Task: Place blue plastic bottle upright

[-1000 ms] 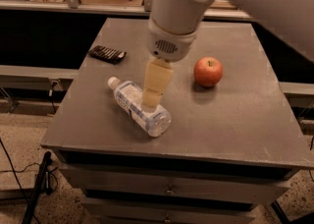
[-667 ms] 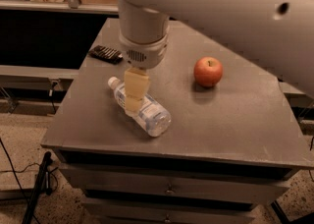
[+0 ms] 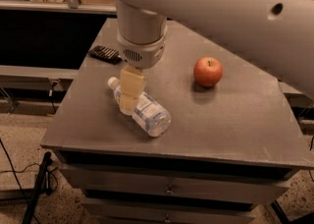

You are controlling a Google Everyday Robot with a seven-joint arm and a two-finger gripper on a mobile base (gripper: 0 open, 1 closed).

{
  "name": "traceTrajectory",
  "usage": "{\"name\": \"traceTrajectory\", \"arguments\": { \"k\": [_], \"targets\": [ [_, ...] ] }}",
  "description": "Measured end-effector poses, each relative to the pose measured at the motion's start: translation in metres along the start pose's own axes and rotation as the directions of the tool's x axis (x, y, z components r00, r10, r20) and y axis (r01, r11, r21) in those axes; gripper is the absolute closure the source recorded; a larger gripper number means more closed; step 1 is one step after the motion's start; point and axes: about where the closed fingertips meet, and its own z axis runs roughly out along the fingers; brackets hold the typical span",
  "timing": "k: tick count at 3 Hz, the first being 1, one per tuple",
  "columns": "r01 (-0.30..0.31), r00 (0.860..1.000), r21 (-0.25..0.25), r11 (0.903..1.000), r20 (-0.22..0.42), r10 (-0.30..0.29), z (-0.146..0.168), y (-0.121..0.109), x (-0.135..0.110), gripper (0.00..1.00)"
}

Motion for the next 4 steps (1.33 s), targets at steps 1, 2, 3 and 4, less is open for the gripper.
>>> {"name": "traceTrajectory", "arguments": {
  "k": [1, 2, 3, 4],
  "targets": [
    [-0.059, 0.998, -0.004, 0.9982, 0.032, 0.06, 0.011, -0.001, -0.014, 0.0],
    [-0.135, 0.991, 0.01, 0.9908, 0.015, 0.135, 0.023, -0.003, -0.028, 0.0],
    [-0.216, 0.975, 0.026, 0.9761, -0.041, 0.217, 0.035, -0.005, -0.039, 0.0],
    [-0.311, 0.946, 0.032, 0.9497, -0.085, 0.313, 0.049, -0.002, -0.047, 0.0]
  ]
}}
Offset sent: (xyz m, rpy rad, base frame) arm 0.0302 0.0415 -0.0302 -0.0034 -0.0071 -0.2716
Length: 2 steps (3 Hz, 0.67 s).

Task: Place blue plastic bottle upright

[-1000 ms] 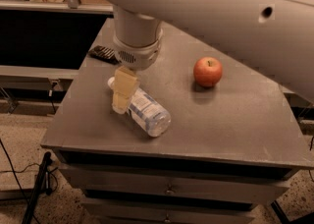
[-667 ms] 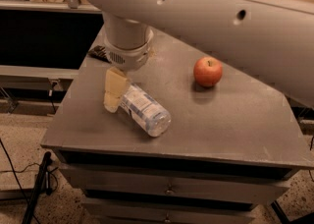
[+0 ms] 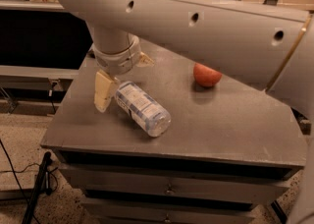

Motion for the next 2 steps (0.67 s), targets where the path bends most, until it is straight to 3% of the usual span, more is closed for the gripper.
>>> {"name": "traceTrajectory", "arguments": {
  "k": [1, 2],
  "targets": [
    [-0.08, 0.997, 0.004, 0.9968, -0.022, 0.081, 0.0074, 0.0053, -0.0017, 0.0],
    [-0.123, 0.991, 0.011, 0.9924, -0.044, 0.123, 0.0109, 0.0074, -0.0011, 0.0]
  ]
}}
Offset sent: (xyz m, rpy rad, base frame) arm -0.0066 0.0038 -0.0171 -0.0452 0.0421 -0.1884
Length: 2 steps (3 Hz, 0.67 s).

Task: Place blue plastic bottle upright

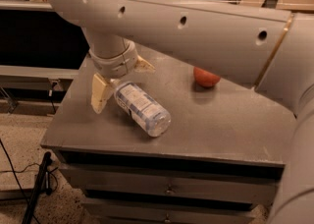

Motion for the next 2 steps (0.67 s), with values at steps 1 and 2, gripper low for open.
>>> {"name": "traceTrajectory", "arguments": {
  "k": [1, 2],
  "targets": [
    [-0.009, 1.0, -0.02, 0.9998, -0.004, 0.008, 0.0052, 0.0014, 0.0008, 0.18],
    [-0.011, 1.0, -0.04, 0.9991, -0.015, 0.01, 0.0107, 0.0007, 0.0021, 0.41]
  ]
}}
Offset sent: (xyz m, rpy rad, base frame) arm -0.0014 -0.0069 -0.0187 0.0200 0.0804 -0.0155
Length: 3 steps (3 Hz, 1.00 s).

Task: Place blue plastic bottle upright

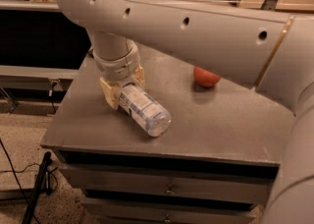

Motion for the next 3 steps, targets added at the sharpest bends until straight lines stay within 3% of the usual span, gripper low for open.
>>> {"name": "traceTrajectory", "arguments": {
  "k": [2, 3],
  "targets": [
    [0.0, 1.0, -0.001, 1.0, 0.014, 0.0, -0.0003, 0.0005, -0.0022, 0.87],
    [0.0, 1.0, -0.002, 1.0, 0.02, 0.0, -0.0005, 0.0006, -0.003, 1.0]
  ]
}}
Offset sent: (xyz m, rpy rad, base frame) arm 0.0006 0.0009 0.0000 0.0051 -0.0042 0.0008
